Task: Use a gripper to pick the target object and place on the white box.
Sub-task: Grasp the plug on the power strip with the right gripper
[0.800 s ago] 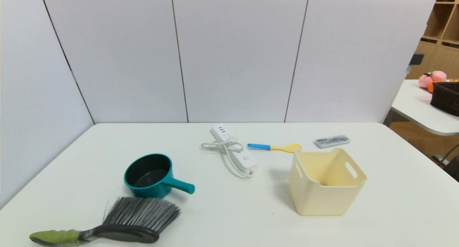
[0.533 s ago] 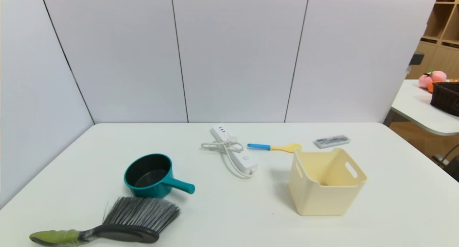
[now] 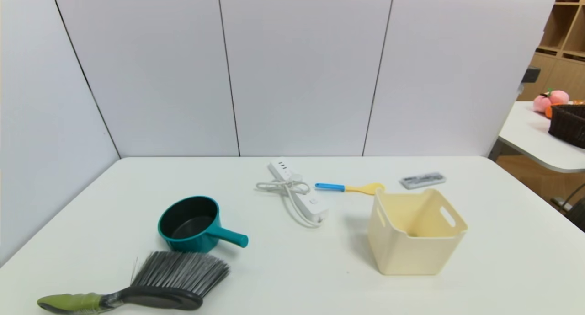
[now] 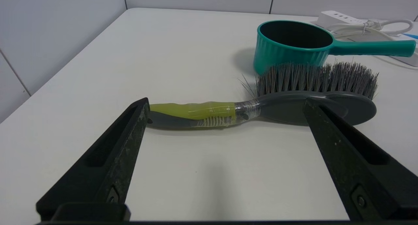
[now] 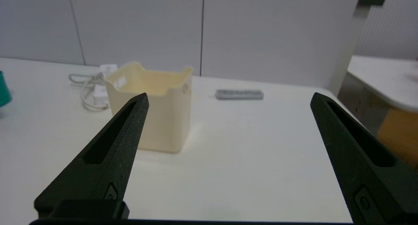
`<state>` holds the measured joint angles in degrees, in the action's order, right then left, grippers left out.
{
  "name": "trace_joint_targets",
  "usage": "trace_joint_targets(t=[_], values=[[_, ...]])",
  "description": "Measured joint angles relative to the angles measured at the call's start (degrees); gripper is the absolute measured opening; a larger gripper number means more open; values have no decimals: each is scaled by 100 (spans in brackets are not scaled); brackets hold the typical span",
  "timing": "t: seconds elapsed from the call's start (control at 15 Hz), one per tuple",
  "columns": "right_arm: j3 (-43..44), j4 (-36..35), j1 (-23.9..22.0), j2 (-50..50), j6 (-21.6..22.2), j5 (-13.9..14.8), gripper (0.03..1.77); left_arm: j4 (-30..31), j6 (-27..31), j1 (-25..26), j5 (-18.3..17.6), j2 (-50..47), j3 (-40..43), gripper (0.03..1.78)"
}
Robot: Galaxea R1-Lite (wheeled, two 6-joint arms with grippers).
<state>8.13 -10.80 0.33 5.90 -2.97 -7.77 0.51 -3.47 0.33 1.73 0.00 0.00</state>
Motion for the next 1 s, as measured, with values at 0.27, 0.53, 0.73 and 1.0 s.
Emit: trace_joint_targets(t=[0.27,0.53,0.73,1.0], values=[[1758,-435,18,1378,-156,-607,171,-2,-2,2,0,0,0,169],[3349,-719,-9,2866,-377,-866,171,0,1,2,0,0,0,169],[4781,-697,-12,3996,-457,-986,171,0,0,0,-2,0,0,169],[6376,-439,38,5353,-662,-1376,171,0,1,0,0,0,0,169]])
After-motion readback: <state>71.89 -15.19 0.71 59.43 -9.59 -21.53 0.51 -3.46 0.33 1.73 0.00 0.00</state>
